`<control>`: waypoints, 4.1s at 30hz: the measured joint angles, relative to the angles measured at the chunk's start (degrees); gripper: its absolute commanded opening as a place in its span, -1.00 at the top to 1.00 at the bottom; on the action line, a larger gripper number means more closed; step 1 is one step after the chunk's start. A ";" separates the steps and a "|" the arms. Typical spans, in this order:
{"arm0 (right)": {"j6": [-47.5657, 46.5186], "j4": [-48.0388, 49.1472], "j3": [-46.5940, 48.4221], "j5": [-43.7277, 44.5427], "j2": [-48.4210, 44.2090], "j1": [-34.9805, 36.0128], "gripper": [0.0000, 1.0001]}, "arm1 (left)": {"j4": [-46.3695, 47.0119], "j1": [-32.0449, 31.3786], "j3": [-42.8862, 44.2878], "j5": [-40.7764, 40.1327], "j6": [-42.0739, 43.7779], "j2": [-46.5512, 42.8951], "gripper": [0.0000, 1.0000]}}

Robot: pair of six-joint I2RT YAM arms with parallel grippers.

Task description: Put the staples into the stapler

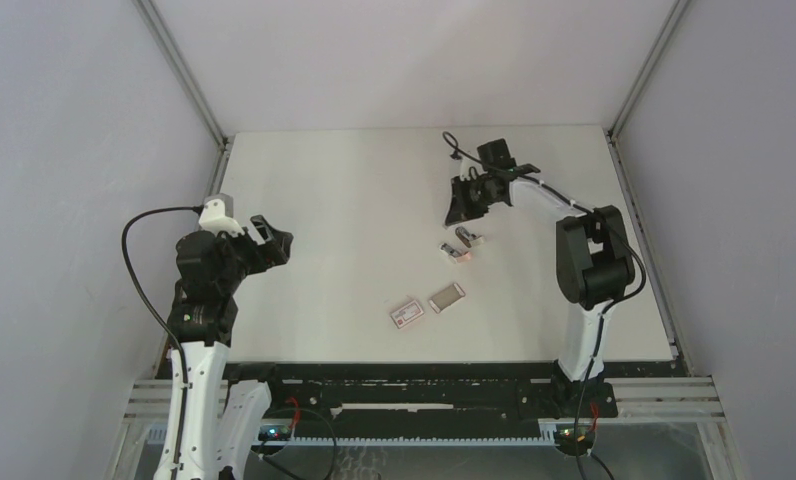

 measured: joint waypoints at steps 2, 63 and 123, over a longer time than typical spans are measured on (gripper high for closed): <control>0.57 0.59 -0.15 -0.42 -0.59 2.64 0.86 | 0.02 0.00 0.00 0.00 0.02 0.00 -0.75; -4.76 6.23 -1.60 23.34 5.49 25.79 0.24 | 0.00 0.00 0.00 0.00 0.00 -0.70 -0.75; -8.94 8.41 -2.60 23.26 -3.80 7.63 0.79 | 0.02 0.28 0.00 0.00 0.00 -0.79 -0.75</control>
